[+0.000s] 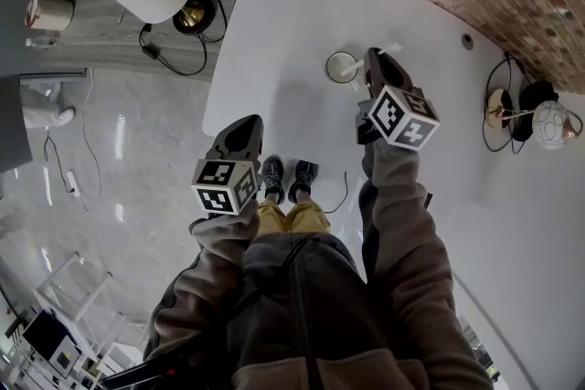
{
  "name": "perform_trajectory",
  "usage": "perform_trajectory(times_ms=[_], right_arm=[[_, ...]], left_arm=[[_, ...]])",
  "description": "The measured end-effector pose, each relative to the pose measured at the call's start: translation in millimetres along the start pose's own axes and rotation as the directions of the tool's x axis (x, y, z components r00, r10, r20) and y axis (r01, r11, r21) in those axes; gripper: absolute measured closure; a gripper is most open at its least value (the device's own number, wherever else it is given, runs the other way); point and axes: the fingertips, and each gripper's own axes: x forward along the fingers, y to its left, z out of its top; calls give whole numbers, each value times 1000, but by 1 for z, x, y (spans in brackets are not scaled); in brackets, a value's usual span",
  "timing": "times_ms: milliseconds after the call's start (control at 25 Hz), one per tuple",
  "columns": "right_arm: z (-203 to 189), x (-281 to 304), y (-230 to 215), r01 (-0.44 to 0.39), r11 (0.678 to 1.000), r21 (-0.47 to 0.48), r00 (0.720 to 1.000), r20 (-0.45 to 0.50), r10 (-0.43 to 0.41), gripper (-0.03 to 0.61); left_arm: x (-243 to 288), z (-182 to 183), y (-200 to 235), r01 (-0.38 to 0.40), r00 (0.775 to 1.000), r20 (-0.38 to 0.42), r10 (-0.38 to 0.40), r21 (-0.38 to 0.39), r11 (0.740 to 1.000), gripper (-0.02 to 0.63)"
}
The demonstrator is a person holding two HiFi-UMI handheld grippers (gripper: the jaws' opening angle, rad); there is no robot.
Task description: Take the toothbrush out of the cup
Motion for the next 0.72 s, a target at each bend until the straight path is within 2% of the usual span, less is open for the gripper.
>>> perform_trajectory(times_ms=[200, 400, 560, 720], right_arm=[[34, -45, 14, -44, 992, 122, 996, 82, 34, 541], [69, -97, 26, -87, 973, 216, 984, 168, 51, 541], [96, -141, 38, -103, 971, 216, 970, 238, 50, 541], [125, -180, 49, -103, 983, 154, 951, 306, 51, 541]], left_arm=[[-2, 44, -23, 53, 995, 81, -55, 28, 998, 624], [-13, 94, -54, 105, 979, 169, -116, 74, 992, 624], [-29, 132, -79, 129, 960, 233, -156, 126, 984, 624], [-43, 168, -103, 147, 936, 293, -195, 176, 973, 624]])
